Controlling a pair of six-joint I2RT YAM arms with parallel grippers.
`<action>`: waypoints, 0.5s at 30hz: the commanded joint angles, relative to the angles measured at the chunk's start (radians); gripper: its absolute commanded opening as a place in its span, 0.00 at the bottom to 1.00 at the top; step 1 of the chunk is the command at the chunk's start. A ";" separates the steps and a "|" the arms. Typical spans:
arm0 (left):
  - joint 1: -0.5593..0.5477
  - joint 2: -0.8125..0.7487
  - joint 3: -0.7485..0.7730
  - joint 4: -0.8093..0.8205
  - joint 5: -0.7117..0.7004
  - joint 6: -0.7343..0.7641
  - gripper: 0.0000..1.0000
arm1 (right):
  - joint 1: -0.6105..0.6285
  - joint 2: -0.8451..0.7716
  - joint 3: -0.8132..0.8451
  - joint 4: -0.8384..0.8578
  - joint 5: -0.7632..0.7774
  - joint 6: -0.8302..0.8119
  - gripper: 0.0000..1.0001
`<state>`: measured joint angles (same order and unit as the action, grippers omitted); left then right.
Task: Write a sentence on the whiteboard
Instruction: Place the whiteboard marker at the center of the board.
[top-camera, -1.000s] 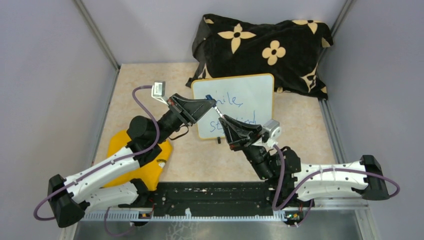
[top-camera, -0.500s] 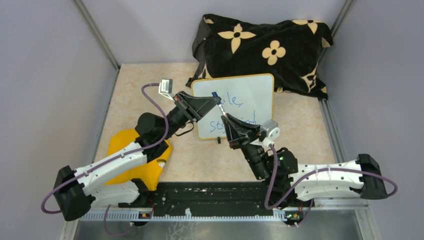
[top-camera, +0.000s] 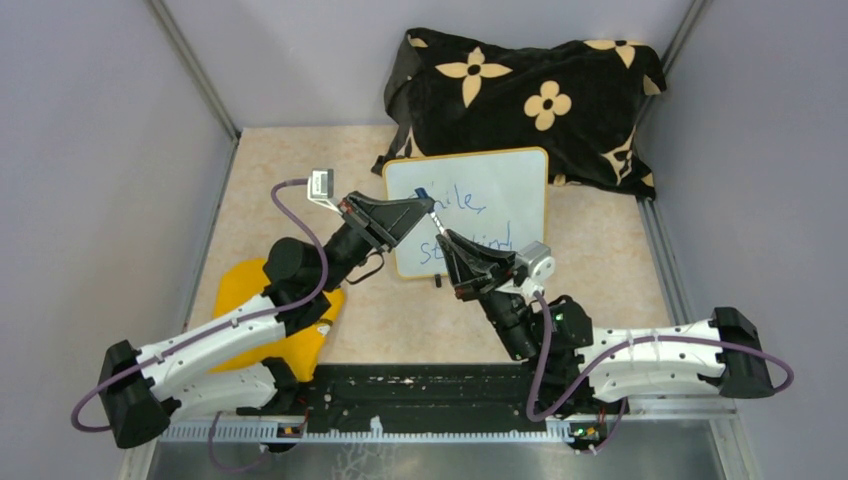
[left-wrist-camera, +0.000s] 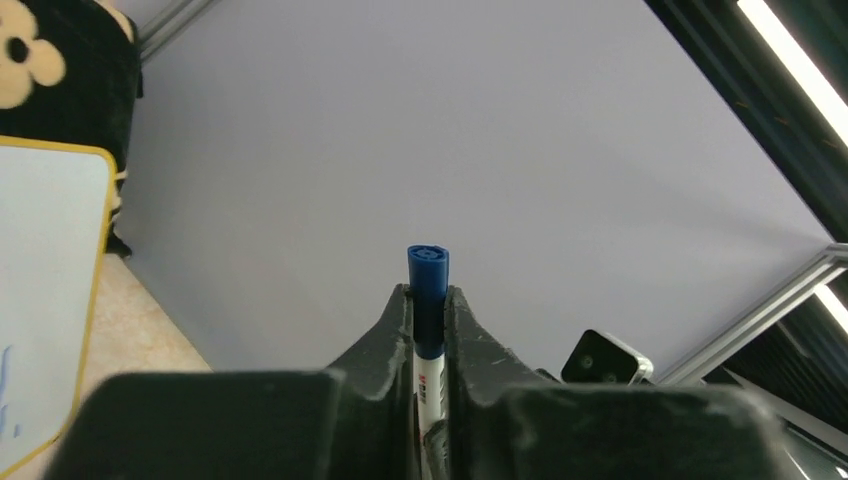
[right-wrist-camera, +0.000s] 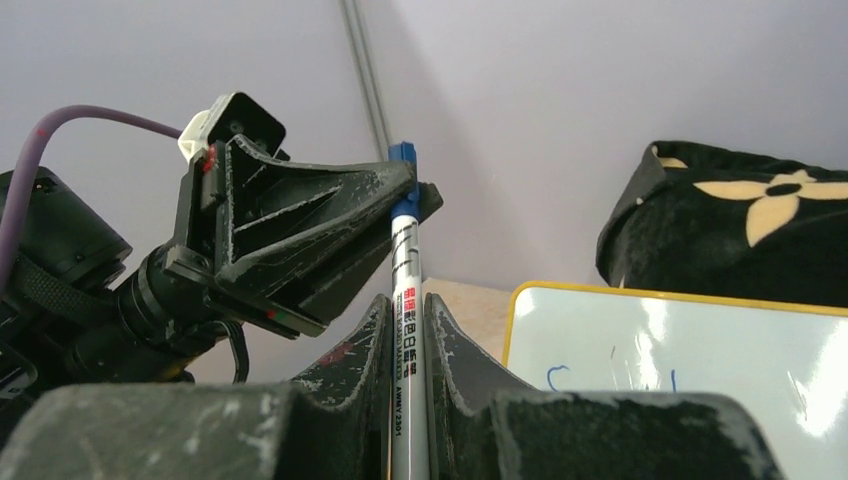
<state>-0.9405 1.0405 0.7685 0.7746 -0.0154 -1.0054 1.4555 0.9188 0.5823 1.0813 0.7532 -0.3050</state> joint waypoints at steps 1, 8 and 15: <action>-0.057 -0.064 -0.078 -0.102 -0.023 0.029 0.25 | -0.018 -0.012 0.038 0.015 -0.040 0.020 0.00; -0.055 -0.117 -0.066 -0.133 -0.087 0.070 0.65 | -0.018 -0.026 0.036 -0.007 -0.052 0.035 0.00; -0.053 -0.136 -0.066 -0.137 -0.099 0.106 0.71 | -0.018 -0.041 0.039 -0.075 -0.087 0.071 0.00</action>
<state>-0.9928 0.9226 0.6960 0.6434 -0.0994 -0.9424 1.4479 0.9031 0.5831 1.0260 0.7055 -0.2676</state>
